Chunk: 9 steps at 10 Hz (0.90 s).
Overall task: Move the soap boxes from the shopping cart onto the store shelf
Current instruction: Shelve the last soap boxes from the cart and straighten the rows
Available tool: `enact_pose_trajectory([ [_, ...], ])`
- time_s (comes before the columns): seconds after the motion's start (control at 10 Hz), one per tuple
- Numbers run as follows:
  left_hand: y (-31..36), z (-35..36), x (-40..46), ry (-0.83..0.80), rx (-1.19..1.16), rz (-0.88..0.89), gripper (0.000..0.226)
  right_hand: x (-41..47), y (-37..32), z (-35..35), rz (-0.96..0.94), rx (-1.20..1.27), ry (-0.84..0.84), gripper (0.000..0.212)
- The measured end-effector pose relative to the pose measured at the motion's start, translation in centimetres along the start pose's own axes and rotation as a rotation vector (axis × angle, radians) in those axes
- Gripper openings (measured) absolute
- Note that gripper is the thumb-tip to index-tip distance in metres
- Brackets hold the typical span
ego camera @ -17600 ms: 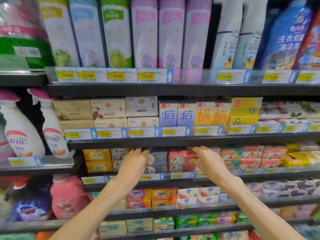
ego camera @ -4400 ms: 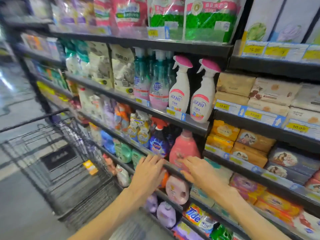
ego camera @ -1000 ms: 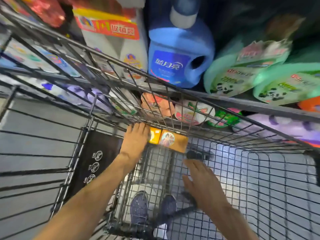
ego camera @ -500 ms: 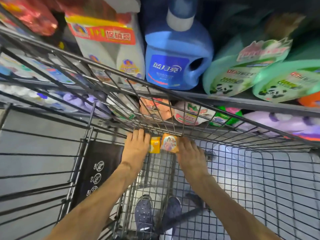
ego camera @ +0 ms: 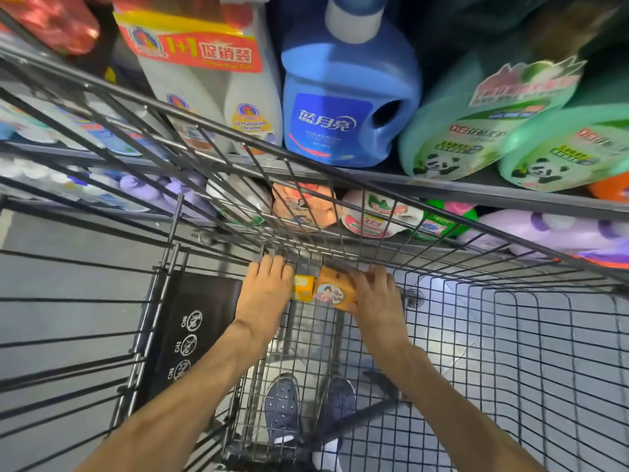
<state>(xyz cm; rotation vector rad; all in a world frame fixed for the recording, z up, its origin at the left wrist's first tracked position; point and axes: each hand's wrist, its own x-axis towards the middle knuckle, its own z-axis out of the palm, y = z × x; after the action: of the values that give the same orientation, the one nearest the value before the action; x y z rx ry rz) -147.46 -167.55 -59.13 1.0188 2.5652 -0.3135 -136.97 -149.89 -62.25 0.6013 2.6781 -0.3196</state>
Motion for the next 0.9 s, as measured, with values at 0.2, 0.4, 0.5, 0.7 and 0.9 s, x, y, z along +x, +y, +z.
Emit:
enact_pose_trajectory([
  [0.2, -0.2, -0.2, -0.9, -0.039, -0.008, 0.026, 0.061, -1.0, 0.4, -1.3, -0.027, 0.106, -0.105, 0.081],
  [0.4, 0.0, -2.7, -3.6, 0.003, -0.071, 0.101, 0.054, -5.1, 2.1, -6.0, -0.056, 0.046, -0.089, 0.047],
  [0.5, 0.8, -6.3, -5.4, -0.017, -0.077, 0.167, 0.060, -8.3, 3.5, -9.7, -0.012, 0.055, -0.085, 0.053],
  [0.7, 2.8, -15.6, -9.7, 0.171, -0.358, 0.296, 0.038, -18.9, 5.7, -20.9, 0.102, 0.441, 0.036, 0.025],
  [0.9, 8.6, -28.2, -14.4, 0.305, -0.449, 0.587, 0.007, -32.3, 9.6, -30.9, 0.243, 0.609, 0.206, 0.018],
])
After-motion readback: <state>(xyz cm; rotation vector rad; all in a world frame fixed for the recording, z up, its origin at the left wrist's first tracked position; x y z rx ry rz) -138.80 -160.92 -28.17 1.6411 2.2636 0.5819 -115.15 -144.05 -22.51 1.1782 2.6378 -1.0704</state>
